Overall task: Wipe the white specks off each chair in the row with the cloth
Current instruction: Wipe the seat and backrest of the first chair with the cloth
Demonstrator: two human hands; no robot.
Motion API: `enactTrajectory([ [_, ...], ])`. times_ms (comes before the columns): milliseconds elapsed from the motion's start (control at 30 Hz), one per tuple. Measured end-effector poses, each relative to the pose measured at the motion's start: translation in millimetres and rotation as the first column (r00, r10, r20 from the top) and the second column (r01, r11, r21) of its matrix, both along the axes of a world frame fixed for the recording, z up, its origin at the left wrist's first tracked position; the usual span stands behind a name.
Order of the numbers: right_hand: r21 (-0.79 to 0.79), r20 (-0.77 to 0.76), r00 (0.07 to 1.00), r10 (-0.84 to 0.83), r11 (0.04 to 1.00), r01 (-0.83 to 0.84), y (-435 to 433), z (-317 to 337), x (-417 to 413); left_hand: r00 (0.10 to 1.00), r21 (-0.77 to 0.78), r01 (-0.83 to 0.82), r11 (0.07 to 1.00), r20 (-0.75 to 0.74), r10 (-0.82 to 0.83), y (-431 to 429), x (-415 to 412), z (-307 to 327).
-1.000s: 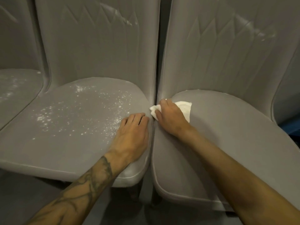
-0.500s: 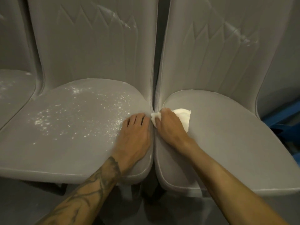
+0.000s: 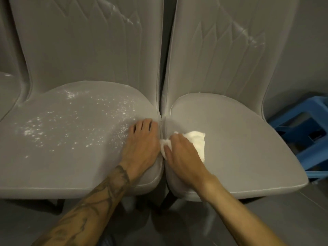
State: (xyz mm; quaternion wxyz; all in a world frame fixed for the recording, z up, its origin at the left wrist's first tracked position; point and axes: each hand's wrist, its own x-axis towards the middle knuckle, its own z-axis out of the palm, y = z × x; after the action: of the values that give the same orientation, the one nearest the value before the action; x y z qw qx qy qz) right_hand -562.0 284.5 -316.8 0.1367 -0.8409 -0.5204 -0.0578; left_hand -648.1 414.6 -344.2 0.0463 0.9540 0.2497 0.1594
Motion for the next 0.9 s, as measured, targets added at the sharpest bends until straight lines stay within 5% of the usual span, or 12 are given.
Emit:
enactTrajectory([
  [100,-0.144,0.033,0.997,0.073,0.987,-0.067,-29.2,0.9,-22.1,1.000,-0.023,-0.005,1.000,-0.007,0.005,0.1,-0.3,1.0],
  [233,0.075,-0.055,0.998,-0.040,0.996,0.044,11.2,-3.7,3.5,1.000,-0.012,-0.005,1.000,-0.028,0.004,0.0,-1.2,3.4],
  [400,-0.110,-0.009,1.000,0.007,0.994,-0.008,-46.1,-2.4,-40.8,1.000,-0.014,-0.016,1.000,-0.002,0.016,-0.1,-1.1,5.0],
  [533,-0.007,0.017,0.997,-0.075,0.997,0.075,-56.6,-4.3,-47.2,1.000,-0.008,-0.015,1.000,-0.004,0.015,-2.0,-1.7,4.4],
  [667,-0.086,0.025,0.995,-0.095,0.992,0.097,-17.8,3.4,-33.2,1.000,-0.016,-0.019,1.000,-0.014,0.019,-1.1,-0.8,5.2],
  [900,-0.036,-0.137,0.954,-0.265,0.964,0.263,-76.7,2.2,-55.5,1.000,0.003,-0.007,1.000,-0.022,0.007,-3.3,-2.0,8.6],
])
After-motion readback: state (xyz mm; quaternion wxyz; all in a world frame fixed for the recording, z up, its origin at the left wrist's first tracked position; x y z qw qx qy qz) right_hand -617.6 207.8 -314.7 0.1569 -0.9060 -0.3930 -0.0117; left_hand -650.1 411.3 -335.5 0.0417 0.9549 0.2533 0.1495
